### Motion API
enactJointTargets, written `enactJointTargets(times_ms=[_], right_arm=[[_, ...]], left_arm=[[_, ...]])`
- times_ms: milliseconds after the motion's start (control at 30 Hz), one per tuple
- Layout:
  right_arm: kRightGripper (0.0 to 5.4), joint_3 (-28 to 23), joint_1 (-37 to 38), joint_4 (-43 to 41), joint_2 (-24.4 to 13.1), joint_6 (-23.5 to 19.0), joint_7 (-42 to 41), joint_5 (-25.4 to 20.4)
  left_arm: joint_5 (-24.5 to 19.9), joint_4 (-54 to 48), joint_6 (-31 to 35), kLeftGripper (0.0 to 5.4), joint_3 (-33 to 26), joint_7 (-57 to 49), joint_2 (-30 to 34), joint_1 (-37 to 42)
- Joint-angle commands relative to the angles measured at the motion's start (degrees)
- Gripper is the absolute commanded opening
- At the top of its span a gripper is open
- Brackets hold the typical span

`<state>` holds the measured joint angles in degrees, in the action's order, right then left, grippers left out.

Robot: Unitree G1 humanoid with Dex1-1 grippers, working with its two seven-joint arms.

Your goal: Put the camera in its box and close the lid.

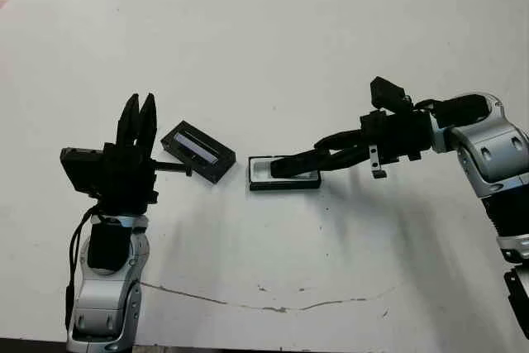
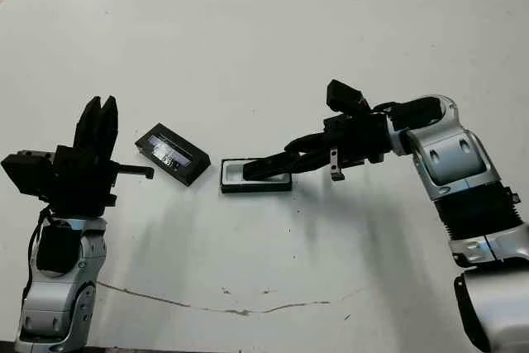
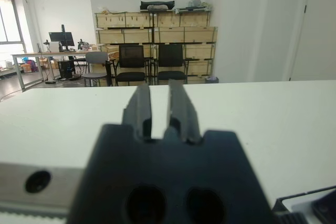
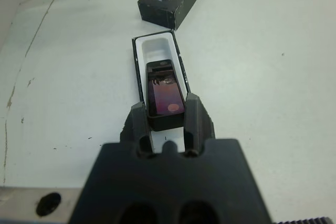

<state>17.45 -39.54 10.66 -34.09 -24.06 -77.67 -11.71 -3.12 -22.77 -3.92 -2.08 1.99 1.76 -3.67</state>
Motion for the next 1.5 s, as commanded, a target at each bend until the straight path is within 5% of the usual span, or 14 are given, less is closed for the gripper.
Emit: enactJointTargets(times_ms=[33, 300, 467, 633, 900, 1233, 1500], right_arm=[[0.01, 0.7, 1.2, 0.2, -0.1, 0.0, 0.3, 0.7], [0.01, 2.1, 1.3, 1.5, 1.6, -0.7, 1.5, 1.4], [0.01, 3.2, 1.5, 3.1, 3.5, 3.0, 2.6, 3.0], [0.01, 3.2, 1.0, 5.1, 5.5, 0.5, 1.7, 1.9], [0.01, 4.1, 1.0, 6.3, 8.1, 2.6, 1.8, 2.3], [0.01, 3.9, 0.9, 4.7, 7.8, 0.1, 1.4, 1.8], [1.53, -0.2, -0.3, 0.2, 3.8, 3.7, -1.5, -0.1]], left_arm=[[0.0, 0.6, 0.8, 0.00, -0.1, -0.2, -0.1, -1.2], [-0.2, 0.7, 0.5, 0.00, 0.1, -0.2, -0.4, -1.4], [0.1, 1.1, 0.0, 0.00, 0.2, -0.4, -0.7, -1.4], [0.0, 0.8, 0.3, 0.00, 0.4, -0.7, -1.0, -1.7], [0.6, 1.4, -0.7, 0.00, 0.5, -0.8, -1.0, -1.8], [0.5, 1.2, -0.8, 0.00, 0.4, -0.8, -1.0, -2.2], [0.4, 1.1, -0.7, 0.00, 0.5, -0.7, -0.9, -2.2]])
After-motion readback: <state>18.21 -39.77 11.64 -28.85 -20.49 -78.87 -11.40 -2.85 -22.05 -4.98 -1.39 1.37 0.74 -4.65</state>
